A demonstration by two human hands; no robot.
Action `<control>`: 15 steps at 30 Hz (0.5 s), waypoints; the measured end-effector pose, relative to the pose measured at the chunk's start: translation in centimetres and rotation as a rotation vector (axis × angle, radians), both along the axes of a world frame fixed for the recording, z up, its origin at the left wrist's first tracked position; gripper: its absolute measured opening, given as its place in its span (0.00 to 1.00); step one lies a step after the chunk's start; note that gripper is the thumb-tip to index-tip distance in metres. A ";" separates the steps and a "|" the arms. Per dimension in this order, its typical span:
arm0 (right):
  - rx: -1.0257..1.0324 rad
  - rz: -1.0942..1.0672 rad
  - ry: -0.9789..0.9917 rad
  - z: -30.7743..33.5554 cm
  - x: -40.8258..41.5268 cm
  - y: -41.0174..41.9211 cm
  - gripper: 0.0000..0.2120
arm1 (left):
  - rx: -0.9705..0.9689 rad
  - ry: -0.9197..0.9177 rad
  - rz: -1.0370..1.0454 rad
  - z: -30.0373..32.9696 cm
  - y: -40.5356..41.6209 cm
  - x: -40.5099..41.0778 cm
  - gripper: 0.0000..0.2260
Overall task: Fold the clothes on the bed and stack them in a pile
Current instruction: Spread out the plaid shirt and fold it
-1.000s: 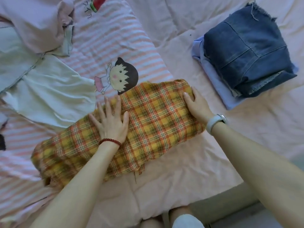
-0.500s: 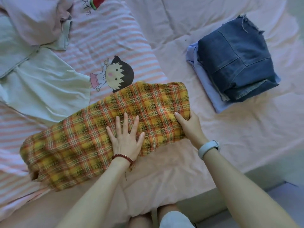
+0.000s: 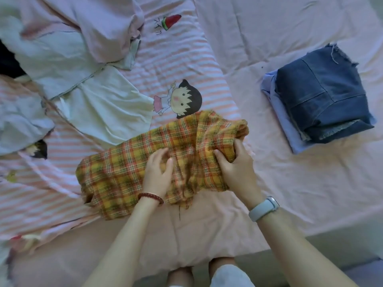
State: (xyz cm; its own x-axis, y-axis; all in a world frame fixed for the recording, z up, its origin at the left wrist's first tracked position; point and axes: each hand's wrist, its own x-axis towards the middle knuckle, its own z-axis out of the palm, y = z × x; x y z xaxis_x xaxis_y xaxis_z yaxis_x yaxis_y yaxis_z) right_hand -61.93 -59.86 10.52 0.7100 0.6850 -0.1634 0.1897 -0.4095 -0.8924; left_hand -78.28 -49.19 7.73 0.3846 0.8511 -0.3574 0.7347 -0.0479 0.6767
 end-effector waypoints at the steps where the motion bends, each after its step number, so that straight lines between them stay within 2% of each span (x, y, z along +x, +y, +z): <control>1: 0.023 0.054 -0.035 0.9 -1.3 0.9 0.08 | -0.031 -0.027 0.099 0.9 0.6 -1.4 0.13; 4: 0.064 0.261 -0.117 2.8 -6.4 3.8 0.07 | -0.221 -0.168 0.415 2.8 2.4 -6.8 0.07; 8: 0.012 0.486 -0.197 2.5 -14.4 8.2 0.14 | -0.641 -0.545 0.713 4.1 4.6 -14.1 0.12; 12: -0.235 0.796 -0.029 0.8 -20.4 11.7 0.22 | -0.736 -0.597 0.697 2.8 5.8 -18.4 0.14; 15: -0.294 0.788 -0.010 0.0 -21.1 11.3 0.22 | -0.758 -0.557 0.625 1.6 5.6 -18.3 0.14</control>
State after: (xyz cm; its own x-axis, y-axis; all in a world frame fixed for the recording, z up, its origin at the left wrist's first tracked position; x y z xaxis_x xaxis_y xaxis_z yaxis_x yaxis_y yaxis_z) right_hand -83.03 -48.59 10.55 0.0445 0.9114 -0.4092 0.5249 -0.3699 -0.7666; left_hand -96.60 -43.61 9.32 0.2347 0.5863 -0.7754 0.0726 0.7848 0.6154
